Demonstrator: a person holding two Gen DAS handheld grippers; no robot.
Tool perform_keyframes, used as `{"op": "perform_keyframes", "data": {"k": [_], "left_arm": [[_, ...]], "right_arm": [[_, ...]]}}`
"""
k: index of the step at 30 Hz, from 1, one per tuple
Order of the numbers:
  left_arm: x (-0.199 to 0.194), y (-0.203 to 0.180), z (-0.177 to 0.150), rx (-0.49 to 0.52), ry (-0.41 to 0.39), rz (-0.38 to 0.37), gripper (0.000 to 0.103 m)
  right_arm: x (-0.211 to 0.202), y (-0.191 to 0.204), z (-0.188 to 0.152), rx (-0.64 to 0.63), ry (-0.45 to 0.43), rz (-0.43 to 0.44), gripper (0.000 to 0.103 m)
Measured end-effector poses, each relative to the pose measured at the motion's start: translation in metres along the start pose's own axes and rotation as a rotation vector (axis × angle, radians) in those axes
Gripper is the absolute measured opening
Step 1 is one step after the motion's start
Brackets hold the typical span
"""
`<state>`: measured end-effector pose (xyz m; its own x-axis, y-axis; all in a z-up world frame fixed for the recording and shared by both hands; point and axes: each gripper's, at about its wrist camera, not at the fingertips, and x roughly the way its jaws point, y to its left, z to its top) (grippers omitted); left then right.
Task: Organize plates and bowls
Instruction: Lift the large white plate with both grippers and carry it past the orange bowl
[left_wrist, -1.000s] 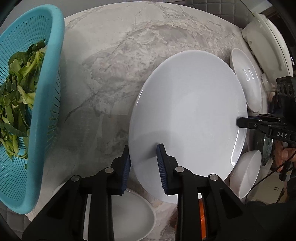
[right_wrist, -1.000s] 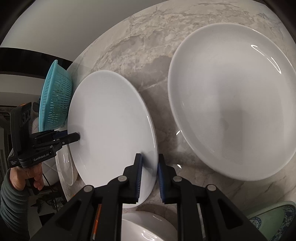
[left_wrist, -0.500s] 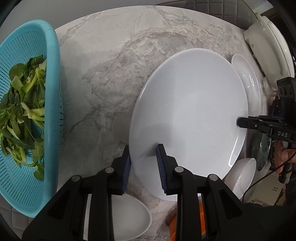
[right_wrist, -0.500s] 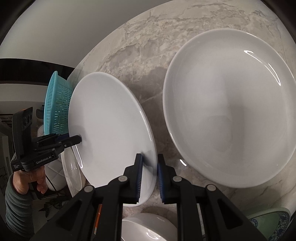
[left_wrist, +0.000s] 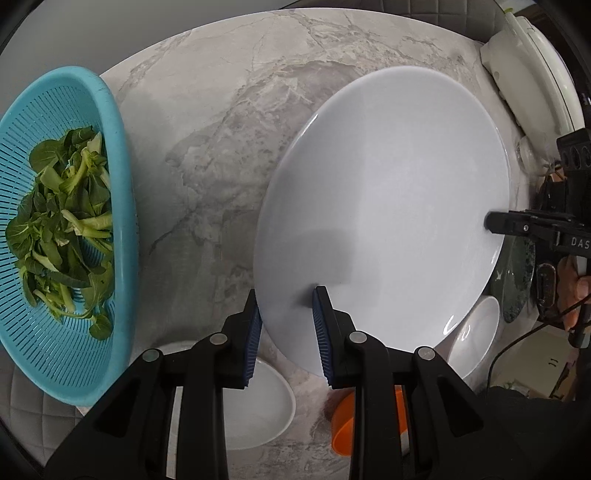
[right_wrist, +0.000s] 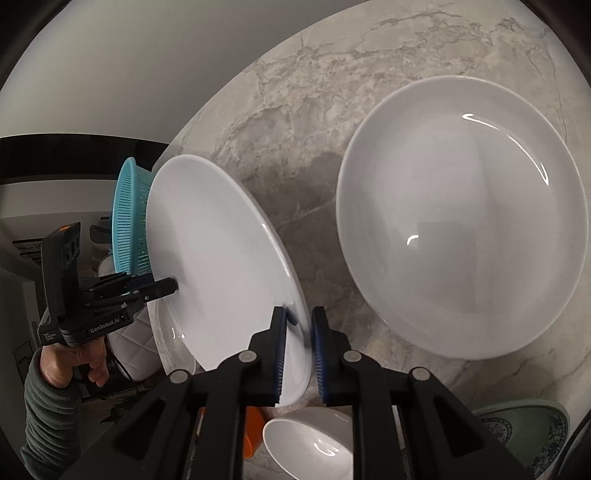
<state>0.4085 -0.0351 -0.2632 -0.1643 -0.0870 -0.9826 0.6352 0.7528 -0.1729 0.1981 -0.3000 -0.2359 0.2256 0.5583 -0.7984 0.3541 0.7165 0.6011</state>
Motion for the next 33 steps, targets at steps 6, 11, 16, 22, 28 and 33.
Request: {"op": "perform_keyframes", "data": {"k": [6, 11, 16, 22, 28, 33], "left_arm": [[-0.022, -0.005, -0.023, -0.024, -0.009, -0.005, 0.024], [-0.035, -0.011, -0.049, -0.048, -0.022, -0.023, 0.024], [-0.049, -0.017, -0.077, -0.067, -0.03, -0.025, 0.024], [-0.068, -0.026, -0.116, -0.077, -0.033, -0.013, 0.023], [-0.072, -0.042, -0.159, -0.08, -0.026, -0.019, 0.023], [-0.068, -0.062, -0.198, -0.084, -0.026, -0.027, 0.023]], "right_arm": [[-0.023, 0.014, -0.012, -0.038, -0.005, 0.001, 0.017], [-0.027, 0.029, -0.017, -0.04, -0.014, 0.013, 0.017], [-0.024, 0.038, -0.022, -0.038, -0.005, 0.024, 0.017], [-0.022, 0.043, -0.042, -0.047, 0.022, 0.038, 0.016], [-0.016, 0.045, -0.068, -0.046, 0.051, 0.043, 0.016], [-0.015, 0.044, -0.098, -0.052, 0.064, 0.04, 0.016]]}}
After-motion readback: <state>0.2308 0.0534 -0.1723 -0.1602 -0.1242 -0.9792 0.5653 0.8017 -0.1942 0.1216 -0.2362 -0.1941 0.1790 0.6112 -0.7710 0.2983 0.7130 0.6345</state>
